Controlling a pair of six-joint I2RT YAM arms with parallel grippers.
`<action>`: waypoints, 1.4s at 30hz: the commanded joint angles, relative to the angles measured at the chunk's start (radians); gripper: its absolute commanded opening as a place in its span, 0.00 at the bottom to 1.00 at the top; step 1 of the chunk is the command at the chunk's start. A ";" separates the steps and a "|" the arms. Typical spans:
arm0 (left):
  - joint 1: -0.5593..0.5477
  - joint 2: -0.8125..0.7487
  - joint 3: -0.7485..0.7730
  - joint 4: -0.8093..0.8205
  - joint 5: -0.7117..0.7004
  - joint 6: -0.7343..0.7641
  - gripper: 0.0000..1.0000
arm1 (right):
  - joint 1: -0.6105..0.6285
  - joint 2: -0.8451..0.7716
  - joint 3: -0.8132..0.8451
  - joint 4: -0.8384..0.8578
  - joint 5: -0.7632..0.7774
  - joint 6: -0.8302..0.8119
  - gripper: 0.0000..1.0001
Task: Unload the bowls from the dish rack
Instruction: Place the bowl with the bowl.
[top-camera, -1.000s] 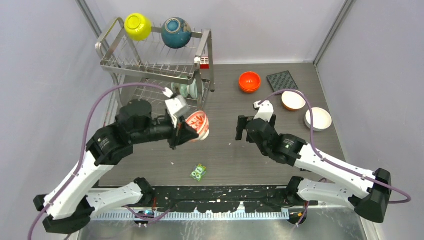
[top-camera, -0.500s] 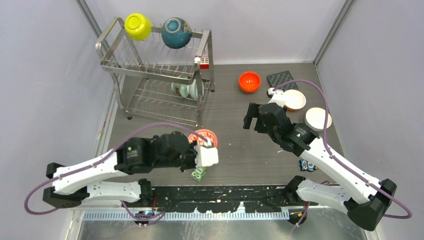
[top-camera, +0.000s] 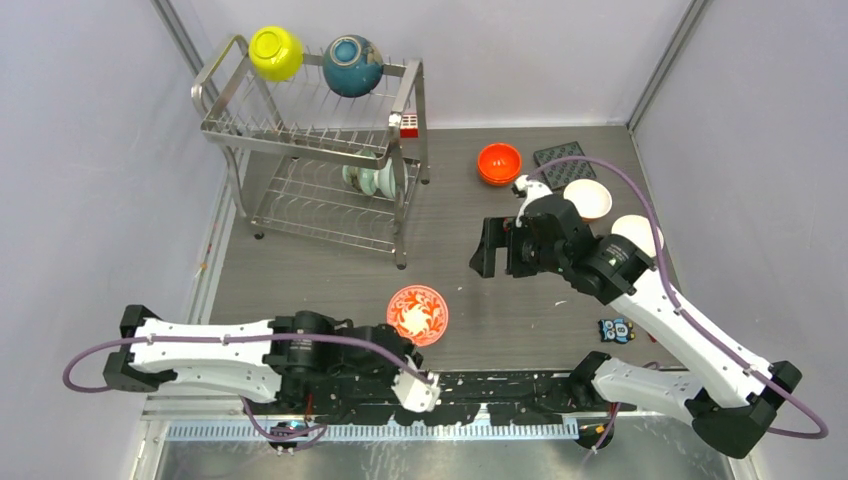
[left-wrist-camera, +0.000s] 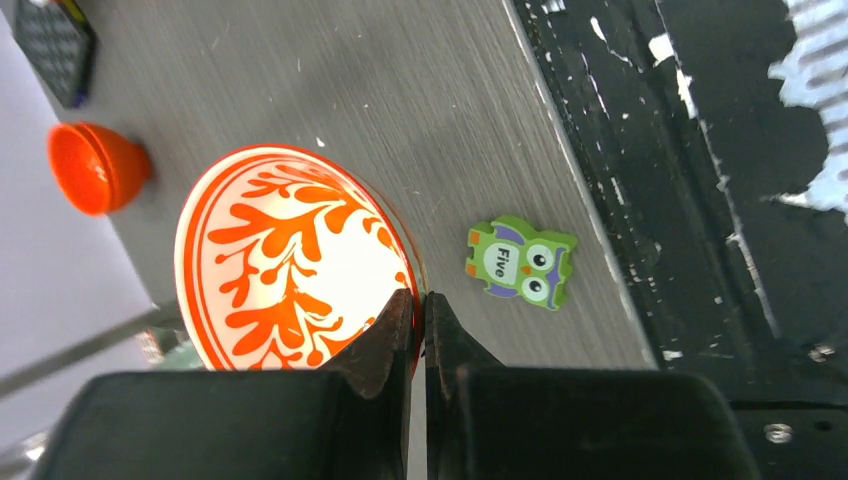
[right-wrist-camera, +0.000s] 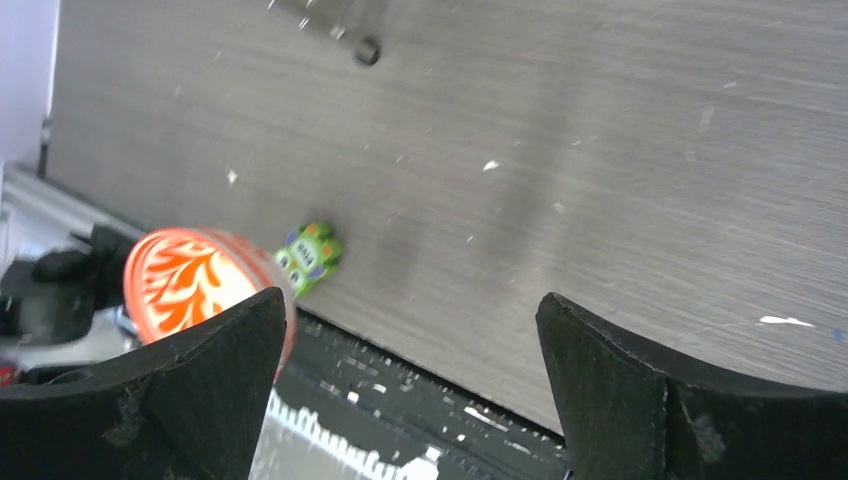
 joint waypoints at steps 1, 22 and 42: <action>-0.079 -0.012 -0.050 0.153 -0.148 0.208 0.00 | 0.025 0.042 0.041 -0.026 -0.251 -0.060 0.99; -0.122 -0.088 -0.172 0.302 -0.023 0.185 0.00 | 0.298 0.198 0.150 -0.092 -0.055 -0.165 0.79; -0.122 -0.051 -0.159 0.290 0.033 0.044 0.00 | 0.490 0.316 0.191 -0.163 0.192 -0.071 0.67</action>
